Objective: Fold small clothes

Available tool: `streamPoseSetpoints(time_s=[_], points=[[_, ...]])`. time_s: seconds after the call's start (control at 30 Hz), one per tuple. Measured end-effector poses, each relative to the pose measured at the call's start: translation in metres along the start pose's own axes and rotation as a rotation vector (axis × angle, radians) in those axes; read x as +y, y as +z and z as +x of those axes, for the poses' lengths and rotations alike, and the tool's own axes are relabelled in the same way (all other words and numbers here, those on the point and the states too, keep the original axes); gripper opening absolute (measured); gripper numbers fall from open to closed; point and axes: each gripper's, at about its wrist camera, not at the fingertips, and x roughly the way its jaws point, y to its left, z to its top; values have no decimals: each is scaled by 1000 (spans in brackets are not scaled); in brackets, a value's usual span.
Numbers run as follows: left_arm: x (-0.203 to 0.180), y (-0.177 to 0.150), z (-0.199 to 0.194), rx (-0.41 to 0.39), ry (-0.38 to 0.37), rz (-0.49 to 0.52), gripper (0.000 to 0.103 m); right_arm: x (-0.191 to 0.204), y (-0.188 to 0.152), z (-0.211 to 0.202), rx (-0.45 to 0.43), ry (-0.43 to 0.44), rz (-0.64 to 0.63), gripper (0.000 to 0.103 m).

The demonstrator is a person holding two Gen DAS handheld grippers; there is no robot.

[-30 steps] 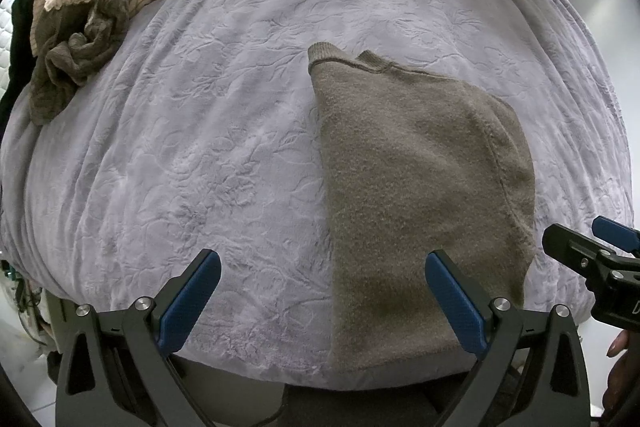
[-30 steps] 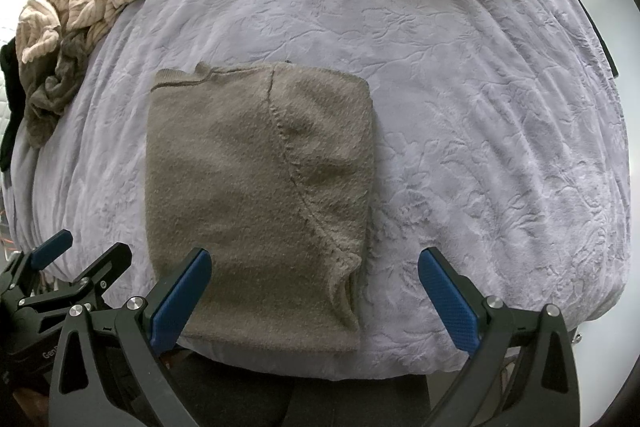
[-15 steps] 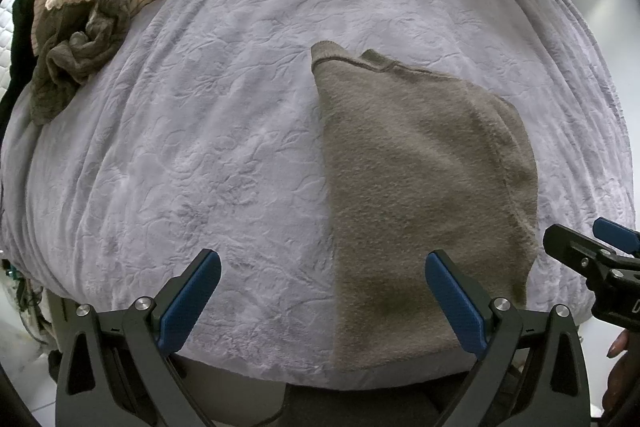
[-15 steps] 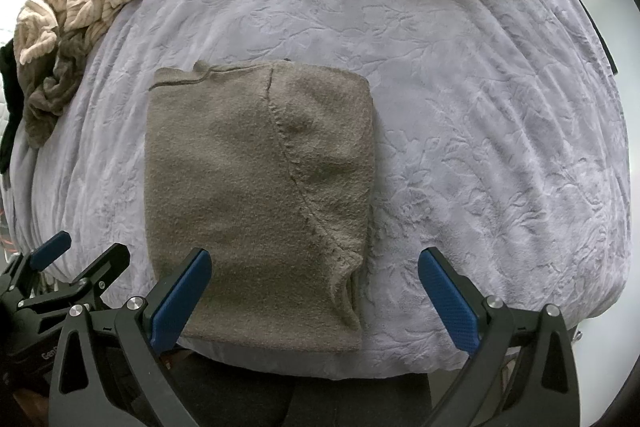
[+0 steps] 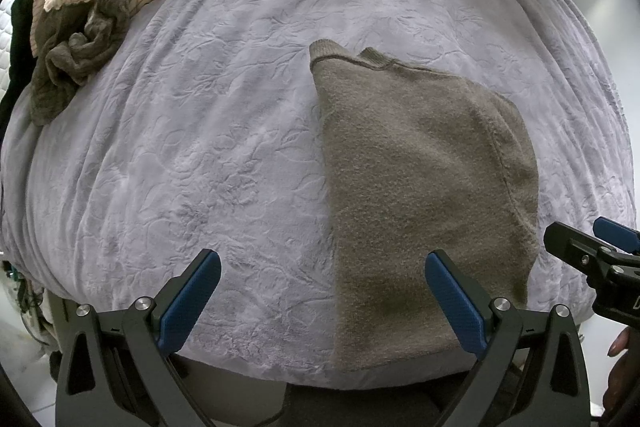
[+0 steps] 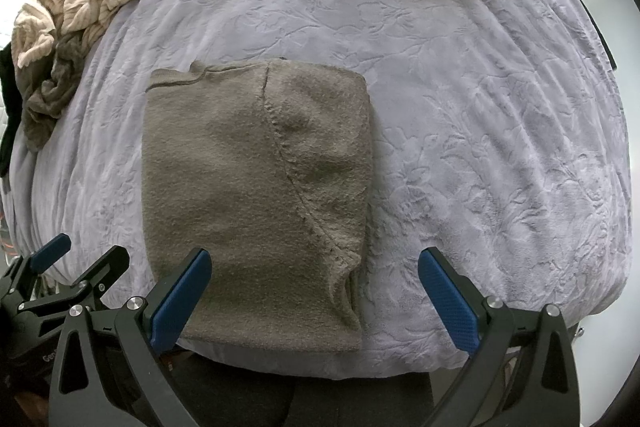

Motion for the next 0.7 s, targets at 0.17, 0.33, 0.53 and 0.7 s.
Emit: streamPoseSetpoints(time_s=[0.17,0.33,0.53,0.7], points=[[1,0,1,2,1,5,102,0,0,0,0,-2,-2,103],[3,0,2,4,1,10,102,0,-1,0,0,-3,0,103],[5,2,3,11,-4,17,102,1,0,0,0,-3,0,103],[6,2,5,13,-10,13,102,1,0,0,0,-3,1,103]])
